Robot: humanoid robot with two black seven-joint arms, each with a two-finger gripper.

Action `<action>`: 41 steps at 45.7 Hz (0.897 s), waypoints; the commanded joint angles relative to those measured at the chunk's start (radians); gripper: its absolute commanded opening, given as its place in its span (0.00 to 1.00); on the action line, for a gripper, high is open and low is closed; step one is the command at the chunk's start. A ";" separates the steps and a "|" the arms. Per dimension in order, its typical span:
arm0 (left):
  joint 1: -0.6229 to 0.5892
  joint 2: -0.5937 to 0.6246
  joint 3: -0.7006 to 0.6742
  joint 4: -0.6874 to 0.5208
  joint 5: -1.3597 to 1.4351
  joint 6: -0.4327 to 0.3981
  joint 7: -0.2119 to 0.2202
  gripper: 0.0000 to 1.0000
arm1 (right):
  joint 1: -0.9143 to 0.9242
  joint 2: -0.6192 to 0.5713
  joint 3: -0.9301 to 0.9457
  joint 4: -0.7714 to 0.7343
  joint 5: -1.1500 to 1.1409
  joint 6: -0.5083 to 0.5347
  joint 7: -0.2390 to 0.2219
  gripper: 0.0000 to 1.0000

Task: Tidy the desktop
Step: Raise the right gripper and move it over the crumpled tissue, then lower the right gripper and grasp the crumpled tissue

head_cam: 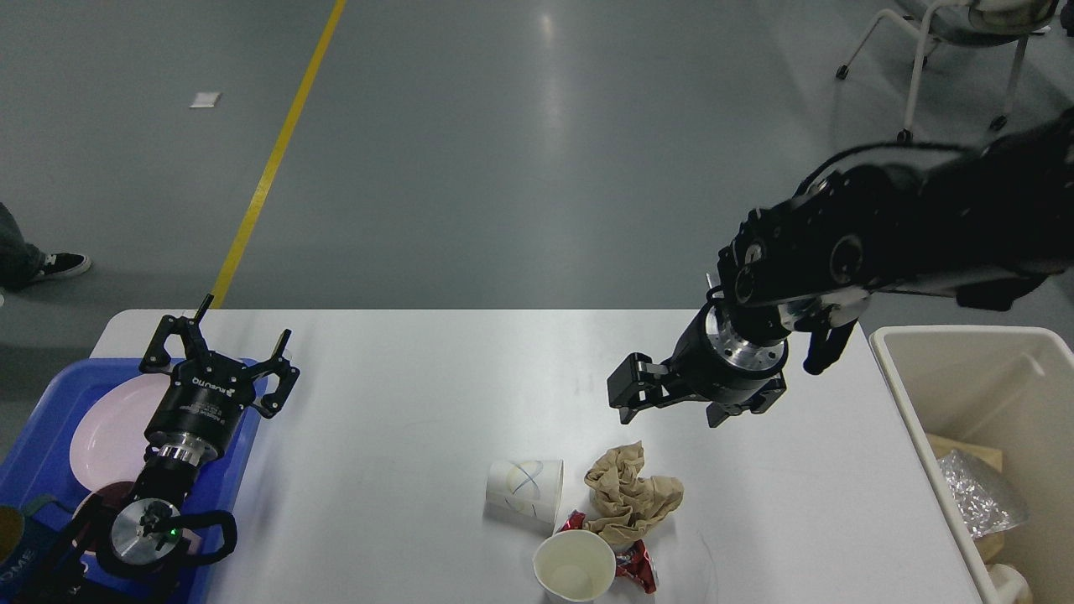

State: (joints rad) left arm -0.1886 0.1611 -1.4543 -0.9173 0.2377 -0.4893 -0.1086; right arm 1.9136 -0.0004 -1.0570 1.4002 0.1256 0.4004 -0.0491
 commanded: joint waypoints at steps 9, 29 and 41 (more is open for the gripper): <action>0.000 0.000 0.000 0.000 0.000 0.000 0.000 0.96 | -0.203 0.066 0.008 -0.127 -0.001 -0.104 0.000 1.00; 0.000 0.000 0.000 0.000 0.000 0.000 0.000 0.96 | -0.384 0.094 0.032 -0.244 -0.006 -0.210 0.000 1.00; -0.002 0.000 0.000 0.000 0.000 0.000 0.000 0.96 | -0.407 0.106 0.012 -0.267 -0.012 -0.210 -0.002 1.00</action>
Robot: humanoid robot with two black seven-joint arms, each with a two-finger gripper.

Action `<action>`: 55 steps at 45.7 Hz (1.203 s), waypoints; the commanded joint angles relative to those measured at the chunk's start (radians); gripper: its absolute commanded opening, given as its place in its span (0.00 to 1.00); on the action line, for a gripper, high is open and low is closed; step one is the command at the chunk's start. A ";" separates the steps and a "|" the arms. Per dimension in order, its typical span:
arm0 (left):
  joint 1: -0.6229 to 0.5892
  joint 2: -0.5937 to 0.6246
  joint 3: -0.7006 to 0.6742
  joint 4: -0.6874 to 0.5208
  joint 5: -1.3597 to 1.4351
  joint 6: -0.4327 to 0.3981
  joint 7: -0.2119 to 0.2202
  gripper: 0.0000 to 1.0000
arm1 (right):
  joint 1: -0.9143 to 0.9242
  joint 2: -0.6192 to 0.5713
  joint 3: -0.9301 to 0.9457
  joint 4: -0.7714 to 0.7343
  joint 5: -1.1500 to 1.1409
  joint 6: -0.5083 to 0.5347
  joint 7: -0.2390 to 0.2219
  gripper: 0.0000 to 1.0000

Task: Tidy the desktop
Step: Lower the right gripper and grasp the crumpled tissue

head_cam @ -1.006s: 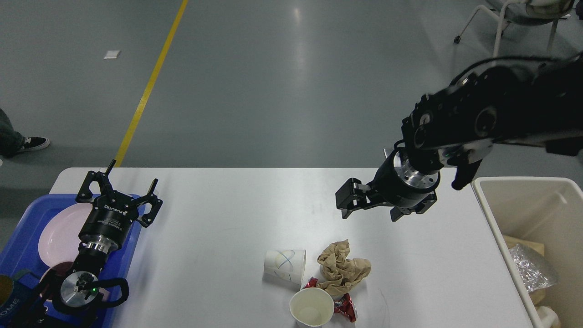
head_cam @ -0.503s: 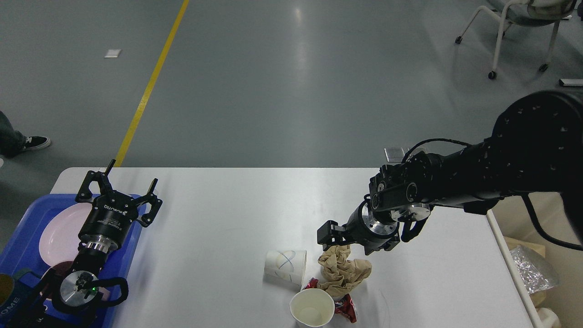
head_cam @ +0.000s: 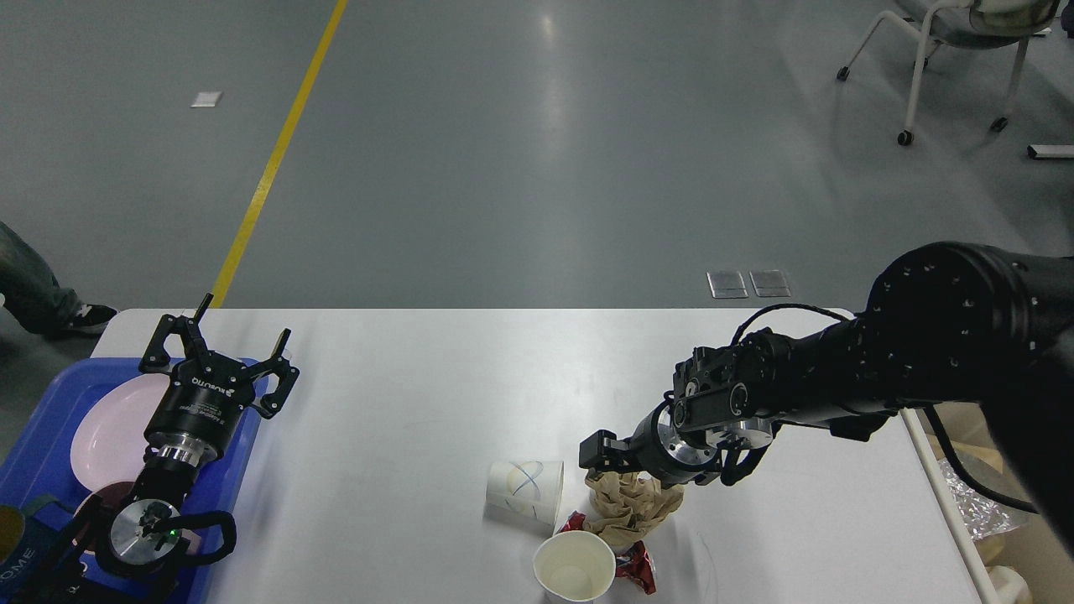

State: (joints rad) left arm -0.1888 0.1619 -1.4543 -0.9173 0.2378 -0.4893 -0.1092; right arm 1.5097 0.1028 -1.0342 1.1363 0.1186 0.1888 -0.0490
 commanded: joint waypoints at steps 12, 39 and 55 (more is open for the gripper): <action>-0.001 -0.001 0.000 0.000 0.000 0.000 0.000 0.96 | -0.054 0.023 -0.018 -0.006 -0.097 0.000 -0.002 1.00; 0.000 -0.001 0.000 0.000 0.000 0.000 0.000 0.96 | -0.120 0.055 -0.027 -0.079 -0.099 -0.037 -0.002 0.32; -0.001 -0.001 0.000 0.000 0.000 0.000 0.000 0.96 | -0.123 0.051 -0.041 -0.075 -0.097 -0.040 -0.089 0.00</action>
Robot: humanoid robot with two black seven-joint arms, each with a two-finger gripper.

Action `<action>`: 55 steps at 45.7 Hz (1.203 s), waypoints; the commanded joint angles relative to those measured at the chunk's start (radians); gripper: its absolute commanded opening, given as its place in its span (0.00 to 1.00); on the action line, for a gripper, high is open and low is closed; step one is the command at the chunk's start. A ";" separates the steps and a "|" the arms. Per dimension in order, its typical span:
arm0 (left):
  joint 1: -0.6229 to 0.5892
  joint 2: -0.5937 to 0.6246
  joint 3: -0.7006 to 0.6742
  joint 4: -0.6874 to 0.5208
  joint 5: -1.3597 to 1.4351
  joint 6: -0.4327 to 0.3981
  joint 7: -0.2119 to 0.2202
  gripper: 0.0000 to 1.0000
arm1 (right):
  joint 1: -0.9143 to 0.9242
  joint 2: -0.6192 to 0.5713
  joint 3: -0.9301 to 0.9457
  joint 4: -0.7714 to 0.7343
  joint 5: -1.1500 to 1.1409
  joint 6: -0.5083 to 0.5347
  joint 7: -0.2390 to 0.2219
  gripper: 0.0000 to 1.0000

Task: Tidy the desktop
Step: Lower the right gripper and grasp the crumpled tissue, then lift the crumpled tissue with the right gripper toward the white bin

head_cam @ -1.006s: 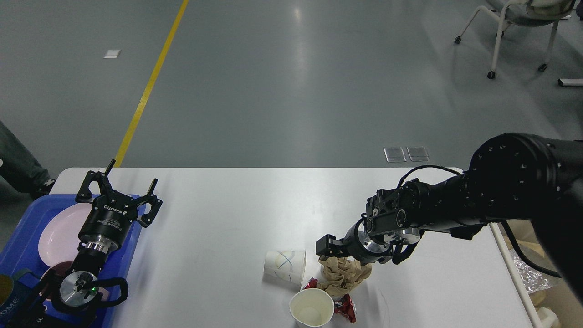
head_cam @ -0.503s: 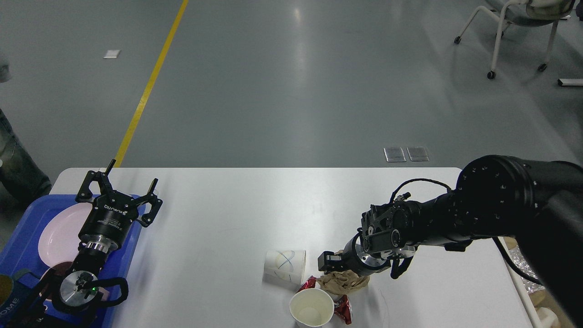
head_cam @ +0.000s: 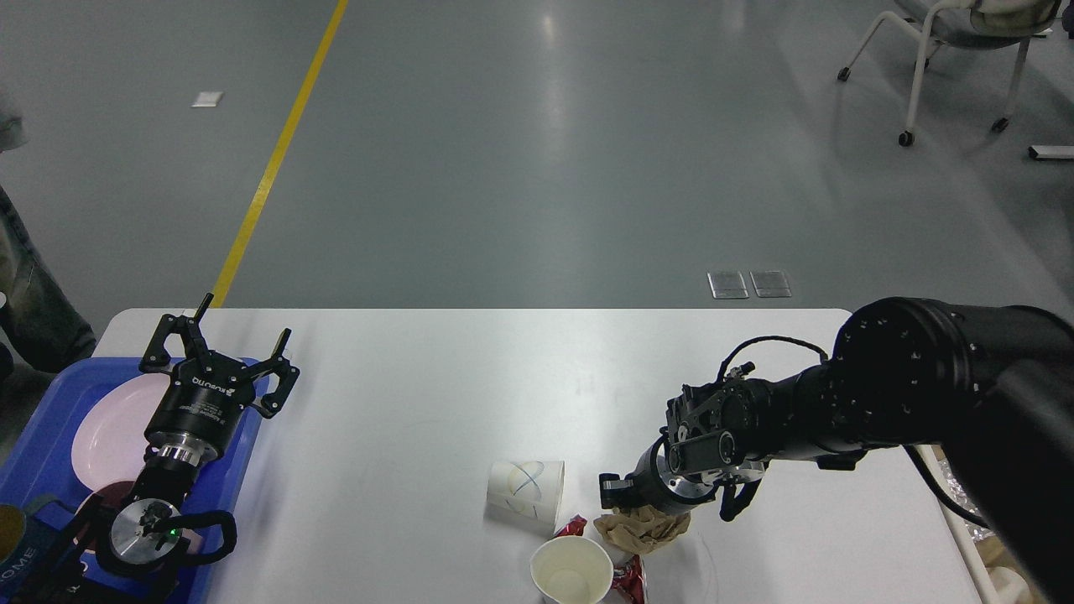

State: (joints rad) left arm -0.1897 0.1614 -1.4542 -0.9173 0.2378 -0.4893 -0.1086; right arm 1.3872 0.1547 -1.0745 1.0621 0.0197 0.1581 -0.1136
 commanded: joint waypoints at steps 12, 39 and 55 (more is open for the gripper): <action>0.001 0.003 0.000 0.000 0.000 0.000 0.000 0.96 | 0.019 -0.015 0.004 0.016 0.006 0.004 -0.024 0.00; 0.001 0.003 0.000 0.000 0.000 0.000 0.000 0.96 | 0.533 -0.283 -0.001 0.251 0.025 0.397 -0.015 0.00; 0.001 0.003 0.000 0.000 0.000 0.000 0.000 0.96 | 0.977 -0.359 -0.047 0.595 0.031 0.429 -0.017 0.00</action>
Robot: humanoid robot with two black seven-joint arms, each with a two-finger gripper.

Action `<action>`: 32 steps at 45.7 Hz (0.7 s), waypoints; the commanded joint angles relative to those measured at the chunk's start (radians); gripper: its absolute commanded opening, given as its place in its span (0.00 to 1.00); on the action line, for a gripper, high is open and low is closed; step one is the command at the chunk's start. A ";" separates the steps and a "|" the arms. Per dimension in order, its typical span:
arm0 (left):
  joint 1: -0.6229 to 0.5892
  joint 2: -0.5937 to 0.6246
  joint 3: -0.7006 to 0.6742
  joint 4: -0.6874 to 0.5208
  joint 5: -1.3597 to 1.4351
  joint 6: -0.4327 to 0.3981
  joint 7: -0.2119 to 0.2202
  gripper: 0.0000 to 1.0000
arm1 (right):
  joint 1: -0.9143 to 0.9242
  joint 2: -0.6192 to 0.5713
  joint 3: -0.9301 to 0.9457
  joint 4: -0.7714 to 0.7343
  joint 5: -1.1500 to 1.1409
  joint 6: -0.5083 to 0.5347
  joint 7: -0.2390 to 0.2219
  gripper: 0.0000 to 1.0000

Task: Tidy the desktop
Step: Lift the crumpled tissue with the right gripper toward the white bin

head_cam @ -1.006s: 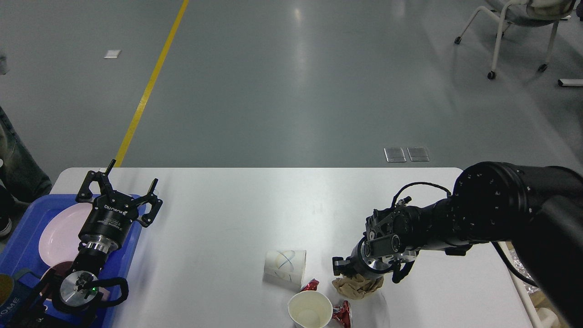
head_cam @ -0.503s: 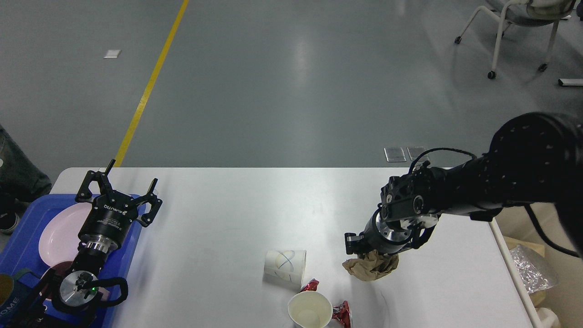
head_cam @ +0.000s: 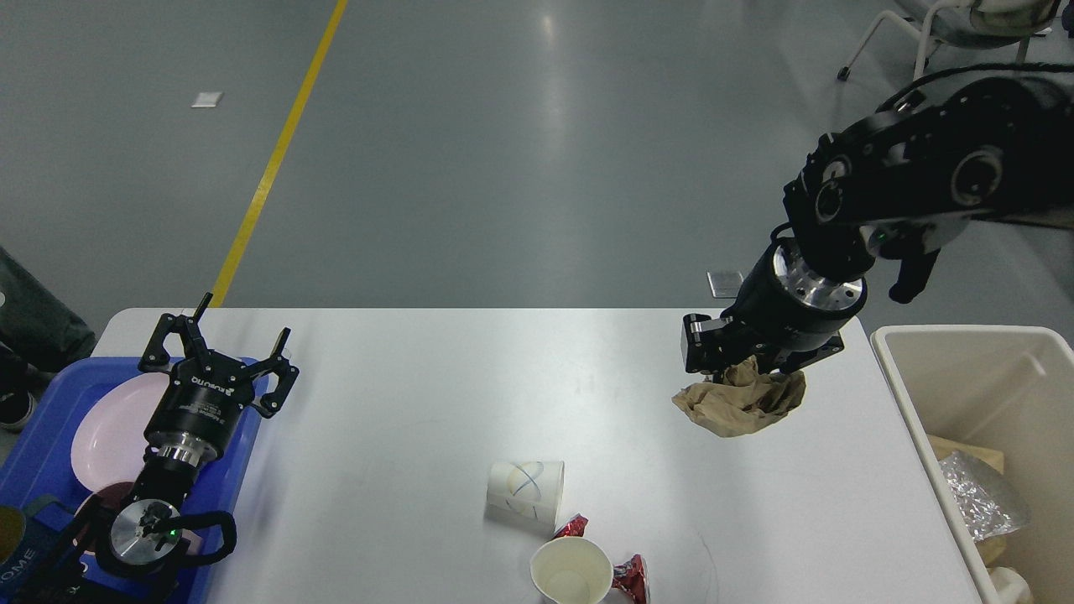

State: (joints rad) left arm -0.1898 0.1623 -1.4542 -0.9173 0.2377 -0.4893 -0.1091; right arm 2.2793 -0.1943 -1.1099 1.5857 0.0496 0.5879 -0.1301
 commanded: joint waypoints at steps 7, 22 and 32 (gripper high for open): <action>0.001 0.002 0.000 0.000 0.000 0.000 0.000 0.96 | 0.078 -0.013 -0.036 0.071 0.003 -0.013 0.000 0.00; 0.001 -0.001 0.000 0.000 0.000 0.000 0.000 0.96 | 0.072 -0.057 -0.188 0.050 0.010 -0.036 0.000 0.00; 0.001 -0.001 0.001 0.000 0.000 0.000 0.000 0.96 | -0.009 -0.187 -0.356 -0.059 0.015 -0.069 0.004 0.00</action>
State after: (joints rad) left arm -0.1888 0.1611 -1.4542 -0.9173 0.2378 -0.4893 -0.1085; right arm 2.3278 -0.3056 -1.3975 1.5989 0.0648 0.5245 -0.1267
